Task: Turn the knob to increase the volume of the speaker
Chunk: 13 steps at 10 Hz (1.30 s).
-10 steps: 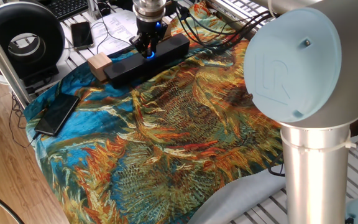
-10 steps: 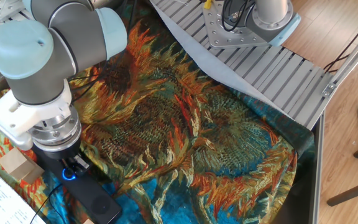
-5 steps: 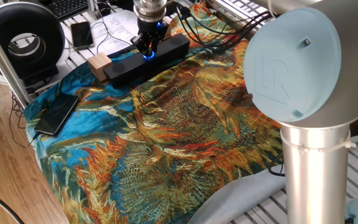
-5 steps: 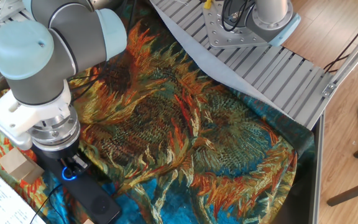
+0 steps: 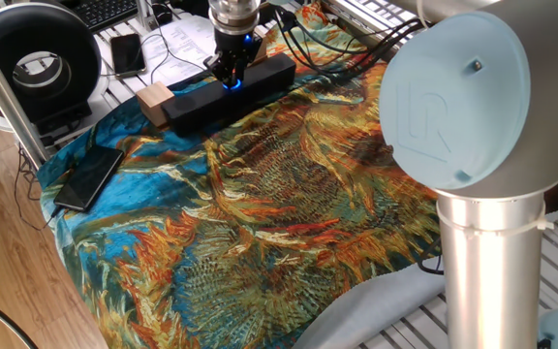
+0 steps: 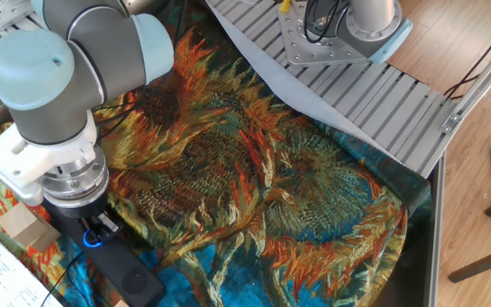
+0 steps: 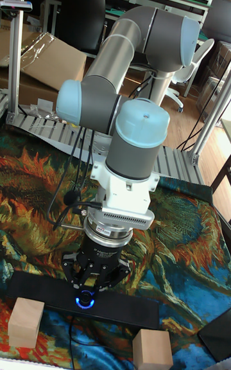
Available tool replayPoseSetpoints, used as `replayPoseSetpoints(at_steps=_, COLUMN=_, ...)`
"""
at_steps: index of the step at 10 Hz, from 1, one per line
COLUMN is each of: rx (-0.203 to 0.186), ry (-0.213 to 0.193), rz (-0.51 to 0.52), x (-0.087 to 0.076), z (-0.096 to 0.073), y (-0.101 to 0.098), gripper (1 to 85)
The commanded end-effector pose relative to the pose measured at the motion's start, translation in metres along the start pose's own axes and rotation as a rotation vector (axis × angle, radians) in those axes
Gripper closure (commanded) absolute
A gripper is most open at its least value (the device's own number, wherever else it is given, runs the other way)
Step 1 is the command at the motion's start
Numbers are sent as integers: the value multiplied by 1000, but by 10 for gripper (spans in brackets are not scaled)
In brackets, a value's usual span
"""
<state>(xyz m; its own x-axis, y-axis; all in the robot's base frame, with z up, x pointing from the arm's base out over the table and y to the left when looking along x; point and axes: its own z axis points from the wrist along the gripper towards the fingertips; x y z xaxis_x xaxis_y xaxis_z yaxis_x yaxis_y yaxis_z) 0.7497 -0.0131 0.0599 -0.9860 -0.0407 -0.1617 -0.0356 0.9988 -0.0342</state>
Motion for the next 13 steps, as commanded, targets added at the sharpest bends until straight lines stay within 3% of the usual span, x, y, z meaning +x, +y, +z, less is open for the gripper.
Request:
replayPoseSetpoints(at_steps=1, rx=-8, ry=-5, rz=52, x=-3, z=-2, y=4, gripper=593)
replayPoseSetpoints(at_steps=3, rx=-9, ry=-7, rz=75, x=-4, z=-4, y=5, gripper=607)
replayPoseSetpoints(at_steps=5, rx=-32, ry=-14, rz=59, x=-5, z=-4, y=7, gripper=523)
replayPoseSetpoints(at_steps=10, rx=-56, ry=-20, rz=80, x=-8, z=0, y=4, gripper=517)
replayPoseSetpoints(at_steps=13, rx=-46, ry=-8, rz=81, x=-6, z=4, y=0, gripper=517)
